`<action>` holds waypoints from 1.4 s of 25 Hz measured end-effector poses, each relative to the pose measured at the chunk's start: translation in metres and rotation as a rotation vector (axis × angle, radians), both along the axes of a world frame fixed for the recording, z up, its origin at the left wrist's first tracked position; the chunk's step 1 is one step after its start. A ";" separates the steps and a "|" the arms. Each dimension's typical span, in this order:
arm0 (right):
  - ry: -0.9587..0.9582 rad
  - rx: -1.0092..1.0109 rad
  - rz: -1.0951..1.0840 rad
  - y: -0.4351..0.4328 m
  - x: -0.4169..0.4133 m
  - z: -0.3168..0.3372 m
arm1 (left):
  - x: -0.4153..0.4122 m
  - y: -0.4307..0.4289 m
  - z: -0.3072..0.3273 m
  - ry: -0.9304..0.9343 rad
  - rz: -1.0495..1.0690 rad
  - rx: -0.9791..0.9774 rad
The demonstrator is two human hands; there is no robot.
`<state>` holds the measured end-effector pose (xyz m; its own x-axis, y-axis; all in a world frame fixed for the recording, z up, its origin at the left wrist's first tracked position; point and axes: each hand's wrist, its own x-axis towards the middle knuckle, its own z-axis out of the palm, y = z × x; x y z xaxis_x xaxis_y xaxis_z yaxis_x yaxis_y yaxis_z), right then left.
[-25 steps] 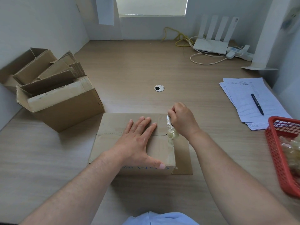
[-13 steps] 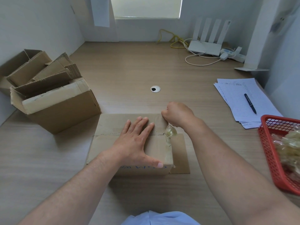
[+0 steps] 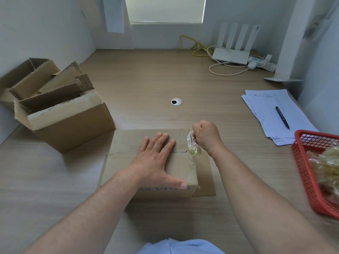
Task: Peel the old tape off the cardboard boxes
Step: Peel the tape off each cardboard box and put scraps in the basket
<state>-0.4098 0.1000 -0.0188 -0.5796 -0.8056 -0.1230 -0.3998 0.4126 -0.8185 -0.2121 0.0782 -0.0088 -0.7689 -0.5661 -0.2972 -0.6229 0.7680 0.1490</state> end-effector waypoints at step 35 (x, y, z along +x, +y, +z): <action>0.345 0.238 0.516 0.095 0.008 0.029 | -0.010 -0.015 -0.006 0.094 0.088 -0.033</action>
<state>-0.4016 0.1953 0.0104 -0.1651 -0.9640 -0.2086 -0.8170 0.2521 -0.5186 -0.2223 0.0630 -0.0150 -0.7396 -0.6406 -0.2066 -0.6725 0.7165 0.1856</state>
